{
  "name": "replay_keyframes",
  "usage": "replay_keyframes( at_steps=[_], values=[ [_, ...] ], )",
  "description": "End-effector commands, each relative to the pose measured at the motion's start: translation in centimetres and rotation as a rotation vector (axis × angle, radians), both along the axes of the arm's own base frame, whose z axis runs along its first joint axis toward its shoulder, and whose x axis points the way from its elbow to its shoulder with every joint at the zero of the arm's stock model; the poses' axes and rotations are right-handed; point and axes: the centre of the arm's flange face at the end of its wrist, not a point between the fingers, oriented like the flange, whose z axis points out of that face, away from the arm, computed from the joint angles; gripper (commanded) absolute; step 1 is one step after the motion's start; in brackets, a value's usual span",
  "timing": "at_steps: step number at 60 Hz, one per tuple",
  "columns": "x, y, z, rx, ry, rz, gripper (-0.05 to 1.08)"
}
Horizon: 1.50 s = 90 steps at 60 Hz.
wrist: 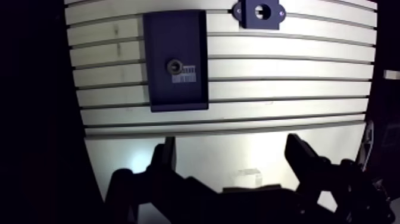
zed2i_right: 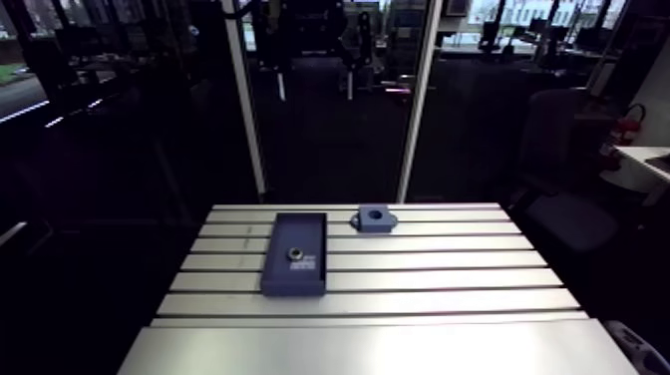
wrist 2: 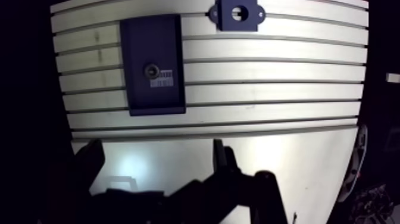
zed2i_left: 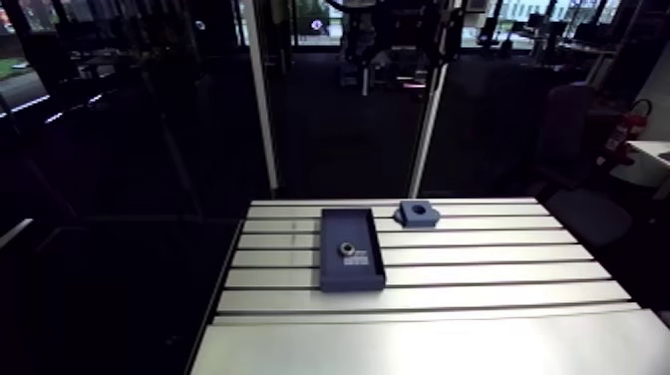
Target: Pick up the bearing and press it into the housing until flush.
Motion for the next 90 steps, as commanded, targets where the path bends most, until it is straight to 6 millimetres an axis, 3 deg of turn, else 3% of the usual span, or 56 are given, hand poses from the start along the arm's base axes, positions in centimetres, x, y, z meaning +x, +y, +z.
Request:
replay_keyframes(
  at_steps=[1,27,44,62,74,76,90],
  values=[
    [3.1,-2.2,2.5,0.032,-0.007,0.059,0.01],
    [3.0,-2.3,1.8,0.027,-0.019,0.057,0.01],
    [1.7,-2.3,-0.5,0.028,-0.027,0.047,0.01],
    [-0.7,-2.6,-8.7,0.017,-0.006,0.048,0.01],
    [-1.3,-4.5,-13.0,-0.039,-0.013,0.068,0.01],
    [-1.4,-4.7,-14.7,-0.064,-0.014,0.066,0.01],
    [-1.9,-4.6,-18.7,-0.056,-0.022,0.030,0.01]
  ],
)
